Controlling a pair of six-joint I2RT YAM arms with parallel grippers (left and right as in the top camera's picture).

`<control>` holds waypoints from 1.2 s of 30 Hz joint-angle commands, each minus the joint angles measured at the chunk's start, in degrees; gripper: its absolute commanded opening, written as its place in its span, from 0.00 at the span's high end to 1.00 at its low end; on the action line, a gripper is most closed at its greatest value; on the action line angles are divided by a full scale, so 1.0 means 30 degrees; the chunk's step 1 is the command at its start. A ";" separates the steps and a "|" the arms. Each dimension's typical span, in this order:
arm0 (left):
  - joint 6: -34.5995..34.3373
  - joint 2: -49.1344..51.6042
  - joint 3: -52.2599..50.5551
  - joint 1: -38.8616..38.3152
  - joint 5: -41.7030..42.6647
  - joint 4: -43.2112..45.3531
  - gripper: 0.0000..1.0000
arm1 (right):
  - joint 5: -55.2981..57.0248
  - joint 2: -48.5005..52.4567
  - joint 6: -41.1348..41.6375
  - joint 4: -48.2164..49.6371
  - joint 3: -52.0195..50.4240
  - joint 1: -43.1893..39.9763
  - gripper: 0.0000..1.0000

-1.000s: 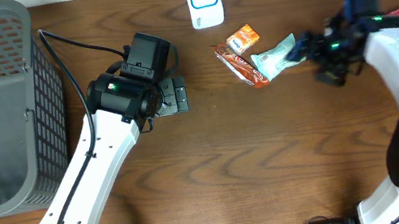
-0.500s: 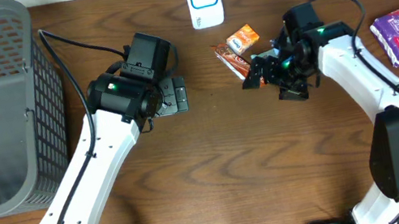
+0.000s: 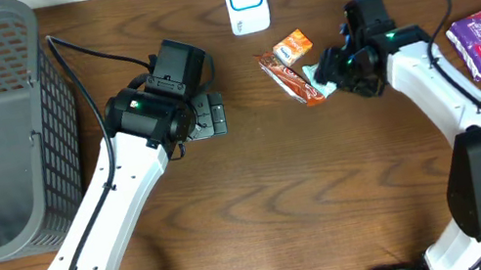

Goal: Scan the item barcode
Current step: 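Reach the right gripper to the green wipes pack and grasp it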

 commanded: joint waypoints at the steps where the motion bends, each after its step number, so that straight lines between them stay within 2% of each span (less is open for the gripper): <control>1: -0.0102 0.0000 -0.0036 0.0007 -0.0372 -0.0102 0.02 | 0.1355 0.0517 0.1807 0.0452 -0.0007 -0.0357 0.34; 4: -0.0102 0.0000 -0.0036 0.0007 -0.0372 -0.0109 0.02 | 0.4044 0.0984 0.4065 0.0240 -0.0015 -0.0372 0.36; 7: -0.0102 0.0000 -0.0036 0.0007 -0.0372 -0.0102 0.02 | 0.4750 0.1727 0.5479 0.0670 -0.0015 -0.0408 0.37; 16: -0.0095 0.0000 -0.0036 0.0007 -0.0372 -0.0102 0.02 | 0.3213 0.4007 0.5523 0.4583 -0.0015 -0.0736 0.32; 20: -0.0102 0.0000 -0.0036 0.0007 -0.0372 -0.0109 0.02 | 0.2404 0.4364 0.5530 0.5166 -0.0015 -0.1042 0.34; 23: -0.0102 0.0000 -0.0036 0.0007 -0.0372 -0.0102 0.02 | 0.2521 0.4619 0.5391 0.5144 -0.0015 -0.1122 0.46; 25: -0.0102 0.0000 -0.0036 0.0007 -0.0372 -0.0102 0.02 | 0.2790 0.4743 0.4612 0.5100 -0.0015 -0.1122 0.67; 26: -0.0102 0.0000 -0.0036 0.0007 -0.0372 -0.0109 0.02 | 0.2943 0.4758 0.4357 0.4983 -0.0015 -0.1122 0.84; 28: -0.0102 0.0000 -0.0036 0.0007 -0.0372 -0.0109 0.02 | 0.3075 0.4743 0.3905 0.4881 -0.0007 -0.1122 0.99; 33: -0.0102 0.0000 -0.0036 0.0007 -0.0372 -0.0102 0.02 | 0.3279 0.4036 0.2127 0.4867 0.0197 -0.1253 0.99; 36: -0.0102 0.0000 -0.0036 0.0007 -0.0372 -0.0102 0.02 | 0.5158 0.2922 0.0102 0.3643 0.0758 -0.1282 0.99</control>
